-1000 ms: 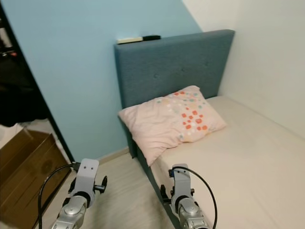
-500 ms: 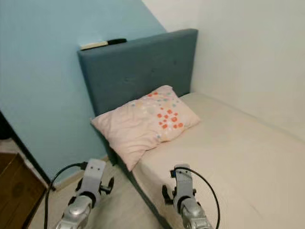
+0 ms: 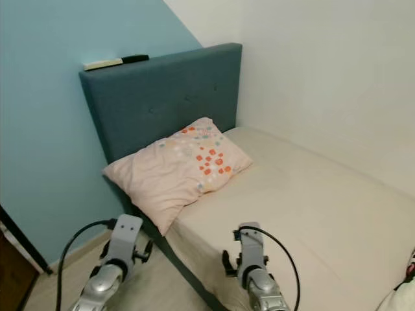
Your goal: Clean up the room
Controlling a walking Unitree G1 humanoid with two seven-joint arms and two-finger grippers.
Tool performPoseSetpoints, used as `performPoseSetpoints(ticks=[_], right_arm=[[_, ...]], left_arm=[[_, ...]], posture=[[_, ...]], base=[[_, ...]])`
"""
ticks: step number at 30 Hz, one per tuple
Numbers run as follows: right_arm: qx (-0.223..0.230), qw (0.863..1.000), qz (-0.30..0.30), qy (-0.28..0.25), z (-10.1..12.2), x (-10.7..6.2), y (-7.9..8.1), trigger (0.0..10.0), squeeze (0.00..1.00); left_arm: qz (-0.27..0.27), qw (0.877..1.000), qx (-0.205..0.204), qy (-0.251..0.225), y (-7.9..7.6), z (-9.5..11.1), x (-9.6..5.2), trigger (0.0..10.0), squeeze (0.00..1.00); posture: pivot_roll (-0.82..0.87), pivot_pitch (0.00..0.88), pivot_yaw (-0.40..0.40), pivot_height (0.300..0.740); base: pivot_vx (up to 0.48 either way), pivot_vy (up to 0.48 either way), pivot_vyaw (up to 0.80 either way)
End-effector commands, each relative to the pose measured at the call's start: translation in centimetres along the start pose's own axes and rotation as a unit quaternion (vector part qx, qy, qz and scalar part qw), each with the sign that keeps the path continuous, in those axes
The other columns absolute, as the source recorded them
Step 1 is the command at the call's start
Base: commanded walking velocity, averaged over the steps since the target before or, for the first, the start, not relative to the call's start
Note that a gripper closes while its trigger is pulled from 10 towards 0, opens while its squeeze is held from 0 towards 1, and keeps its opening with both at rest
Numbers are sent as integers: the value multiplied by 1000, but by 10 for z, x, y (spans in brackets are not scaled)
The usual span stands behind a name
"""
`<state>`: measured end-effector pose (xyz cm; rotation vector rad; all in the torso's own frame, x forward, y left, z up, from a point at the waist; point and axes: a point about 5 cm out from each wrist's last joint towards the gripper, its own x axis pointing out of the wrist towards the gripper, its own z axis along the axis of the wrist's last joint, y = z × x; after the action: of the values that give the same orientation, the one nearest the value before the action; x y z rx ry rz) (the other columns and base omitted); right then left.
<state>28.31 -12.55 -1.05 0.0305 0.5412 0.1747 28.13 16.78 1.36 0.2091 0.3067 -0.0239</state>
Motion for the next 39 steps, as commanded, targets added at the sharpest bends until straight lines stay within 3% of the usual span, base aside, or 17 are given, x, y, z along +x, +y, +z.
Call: performPoseSetpoints(ticks=[1, 7, 25, 39], right_arm=[[1, 1000, -8, 6, -3, -2, -6, 10000, 0], [-1, 1000, -5, 7, -3, -2, -5, 10000, 0], [-5, 1000, -4, 10, -5, -2, -6, 10000, 0], [-11, 1000, -4, 9, -4, -2, -6, 10000, 0]], left_arm=[[-2, 1000, 3, -6, -1, 1, 0, 10000, 0], [-12, 1000, 8, 0, -2, -3, -2, 10000, 0], [-10, 1000, 9, 1, -3, -4, -3, 10000, 0], [-9, 1000, 8, 3, -1, -6, -4, 10000, 0]], posture=[[5, 0, -24, 740], [4, 4, -24, 740], [5, 10, -31, 740], [4, 11, -32, 740]], base=[[0, 0, -800], [0, 0, 0], [0, 0, -800], [0, 0, 0]])
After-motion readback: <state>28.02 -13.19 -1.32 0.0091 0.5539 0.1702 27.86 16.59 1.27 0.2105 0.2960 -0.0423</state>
